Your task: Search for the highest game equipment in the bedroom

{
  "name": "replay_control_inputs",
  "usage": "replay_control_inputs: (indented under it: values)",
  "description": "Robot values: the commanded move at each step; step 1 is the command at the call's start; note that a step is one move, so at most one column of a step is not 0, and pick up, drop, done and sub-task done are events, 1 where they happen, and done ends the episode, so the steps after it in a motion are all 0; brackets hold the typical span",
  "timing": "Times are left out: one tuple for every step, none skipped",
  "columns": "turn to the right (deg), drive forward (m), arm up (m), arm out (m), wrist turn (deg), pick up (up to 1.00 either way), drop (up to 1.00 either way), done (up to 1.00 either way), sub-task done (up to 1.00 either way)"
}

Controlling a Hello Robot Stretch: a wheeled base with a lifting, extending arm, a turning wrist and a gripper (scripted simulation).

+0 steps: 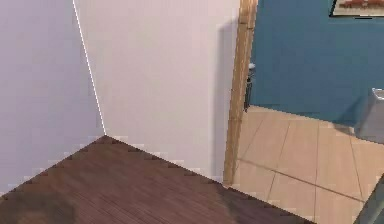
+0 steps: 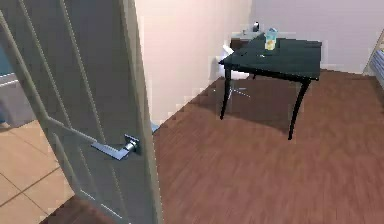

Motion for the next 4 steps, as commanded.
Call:
replay_control_inputs:
  values:
    - [9.0, 0.00, 0.00, 0.00, 0.0, 0.00, 0.00, 0.00, 0.00]
    - [0.0, 0.65, 0.00, 0.00, 0.0, 0.00, 0.00, 0.00, 0.00]
    - [42.0, 0.00, 0.00, 0.00, 0.0, 0.00, 0.00, 0.00, 0.00]
    - [0.0, 1.00, 0.00, 0.00, 0.0, 0.00, 0.00, 0.00, 0.00]
